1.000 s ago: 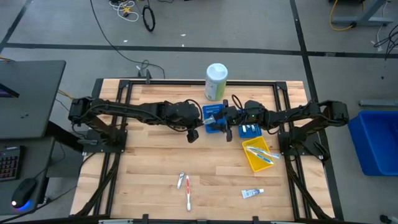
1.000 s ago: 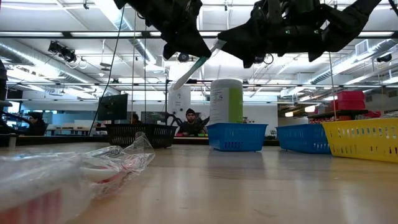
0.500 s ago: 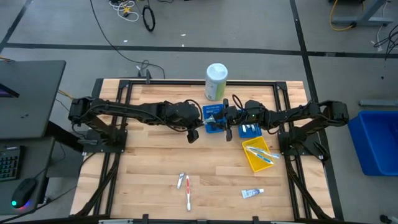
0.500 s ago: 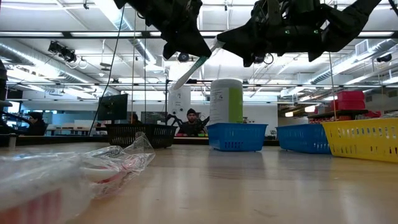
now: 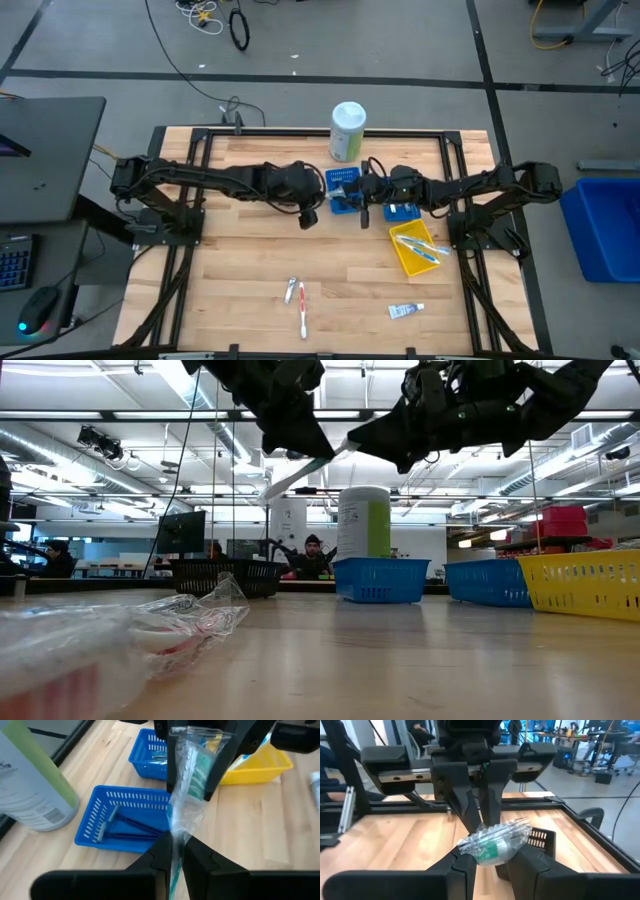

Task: Pick & Place Travel size toiletries
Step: Put the green toothbrush into the yellow basket, then put the toothpaste into the black basket

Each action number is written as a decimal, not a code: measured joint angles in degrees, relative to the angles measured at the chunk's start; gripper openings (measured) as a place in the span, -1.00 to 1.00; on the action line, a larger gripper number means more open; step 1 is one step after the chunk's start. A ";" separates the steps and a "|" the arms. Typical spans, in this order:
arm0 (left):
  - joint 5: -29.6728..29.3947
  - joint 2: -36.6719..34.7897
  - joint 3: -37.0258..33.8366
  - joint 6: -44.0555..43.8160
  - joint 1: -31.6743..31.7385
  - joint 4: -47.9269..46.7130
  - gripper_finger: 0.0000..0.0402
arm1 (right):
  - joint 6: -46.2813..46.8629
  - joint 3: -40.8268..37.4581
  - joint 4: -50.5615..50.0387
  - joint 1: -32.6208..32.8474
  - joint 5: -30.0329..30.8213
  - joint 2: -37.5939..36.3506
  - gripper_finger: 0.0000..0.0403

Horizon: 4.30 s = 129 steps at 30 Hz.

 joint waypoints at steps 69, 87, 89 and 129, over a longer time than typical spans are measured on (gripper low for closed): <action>-6.78 -0.09 -0.41 -5.27 -0.05 -1.12 -0.18 | 61.66 14.78 -104.68 48.11 26.62 -18.12 -0.03; 1.05 -0.09 -0.41 -5.66 -2.67 -1.20 -0.19 | 35.69 16.44 -76.84 46.36 35.43 -17.75 0.07; 0.35 -0.09 -0.41 -5.15 -3.19 -1.18 -0.19 | 29.06 14.53 -65.72 46.01 28.95 -16.34 0.06; -3.93 -0.09 -0.41 -3.71 -3.41 -0.64 -0.19 | 44.85 13.62 -67.81 54.16 3.01 14.84 -0.40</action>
